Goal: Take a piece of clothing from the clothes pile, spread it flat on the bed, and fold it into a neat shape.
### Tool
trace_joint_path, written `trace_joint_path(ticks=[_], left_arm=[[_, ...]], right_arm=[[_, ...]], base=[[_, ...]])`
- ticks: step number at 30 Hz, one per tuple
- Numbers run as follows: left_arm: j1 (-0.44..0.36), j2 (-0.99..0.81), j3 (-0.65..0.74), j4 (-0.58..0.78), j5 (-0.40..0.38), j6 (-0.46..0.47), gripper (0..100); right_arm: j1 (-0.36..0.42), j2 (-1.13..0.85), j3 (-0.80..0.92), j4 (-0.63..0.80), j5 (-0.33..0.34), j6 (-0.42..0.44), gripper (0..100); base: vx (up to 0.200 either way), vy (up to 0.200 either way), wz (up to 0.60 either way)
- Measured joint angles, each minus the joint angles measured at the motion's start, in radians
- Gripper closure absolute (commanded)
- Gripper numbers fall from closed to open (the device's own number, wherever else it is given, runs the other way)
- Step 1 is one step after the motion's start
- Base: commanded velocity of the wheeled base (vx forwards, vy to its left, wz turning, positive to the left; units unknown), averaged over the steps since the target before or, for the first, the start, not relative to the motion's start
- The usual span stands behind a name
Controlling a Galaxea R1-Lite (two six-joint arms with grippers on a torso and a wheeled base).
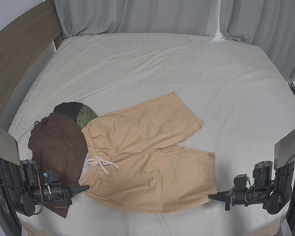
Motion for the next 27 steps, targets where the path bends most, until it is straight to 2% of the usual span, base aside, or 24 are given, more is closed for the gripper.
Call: trace_joint_path(ticks=[10,21,27], left_arm=[[-0.001,-0.013,-0.026,0.000,0.001,-0.011,100],[-0.005,-0.033,-0.073,0.000,0.011,-0.107,100],[-0.010,-0.069,-0.098,0.000,0.014,-0.197,100]], right_arm=[[0.003,-0.064,0.000,0.000,0.000,0.038,100],[0.004,-0.119,-0.029,0.000,0.000,0.063,100],[0.007,-0.152,-0.056,0.000,0.000,0.117,100]], base=[[0.000,0.000,0.00],[0.000,0.000,0.00],[0.000,0.000,0.00]])
